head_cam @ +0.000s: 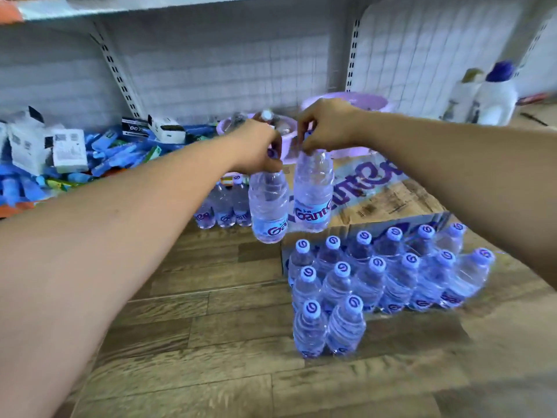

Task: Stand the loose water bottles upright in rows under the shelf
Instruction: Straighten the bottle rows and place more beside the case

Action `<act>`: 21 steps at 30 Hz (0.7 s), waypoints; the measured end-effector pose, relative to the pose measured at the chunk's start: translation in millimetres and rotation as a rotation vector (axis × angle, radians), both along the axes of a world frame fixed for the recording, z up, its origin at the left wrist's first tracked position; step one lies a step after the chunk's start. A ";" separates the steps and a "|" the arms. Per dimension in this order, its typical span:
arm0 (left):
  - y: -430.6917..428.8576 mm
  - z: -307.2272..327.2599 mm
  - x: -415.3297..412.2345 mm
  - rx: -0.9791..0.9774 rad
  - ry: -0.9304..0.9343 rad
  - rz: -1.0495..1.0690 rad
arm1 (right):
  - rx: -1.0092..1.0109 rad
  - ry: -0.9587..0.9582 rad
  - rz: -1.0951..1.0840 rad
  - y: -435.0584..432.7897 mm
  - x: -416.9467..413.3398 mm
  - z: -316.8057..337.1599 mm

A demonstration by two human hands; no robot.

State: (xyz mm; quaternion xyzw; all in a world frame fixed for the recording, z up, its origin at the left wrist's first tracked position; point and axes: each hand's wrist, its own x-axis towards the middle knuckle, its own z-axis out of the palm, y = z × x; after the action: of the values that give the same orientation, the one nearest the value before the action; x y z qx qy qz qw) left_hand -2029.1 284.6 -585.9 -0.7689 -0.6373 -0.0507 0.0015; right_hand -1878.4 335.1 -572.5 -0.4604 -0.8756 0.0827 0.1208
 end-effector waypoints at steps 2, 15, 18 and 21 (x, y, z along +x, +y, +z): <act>5.0 3.1 23.7 0.050 -0.041 -0.048 | -0.019 -0.023 -0.023 -1.3 22.7 3.1; 1.3 -24.0 141.7 -0.081 -0.218 -0.213 | -0.200 -0.166 -0.127 -15.5 140.8 -24.7; -0.6 -40.7 160.1 -0.169 -0.265 -0.217 | -0.268 -0.164 -0.116 -20.9 155.1 -39.5; -1.2 -52.3 173.2 -0.205 -0.279 -0.243 | -0.314 -0.182 -0.097 -26.0 164.8 -53.9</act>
State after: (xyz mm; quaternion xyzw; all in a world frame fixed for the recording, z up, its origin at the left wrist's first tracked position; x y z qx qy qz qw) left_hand -1855.9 283.5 -638.2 -0.8217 -0.5359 -0.0916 -0.1712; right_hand -1713.7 309.1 -626.4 -0.5209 -0.8360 0.1704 -0.0282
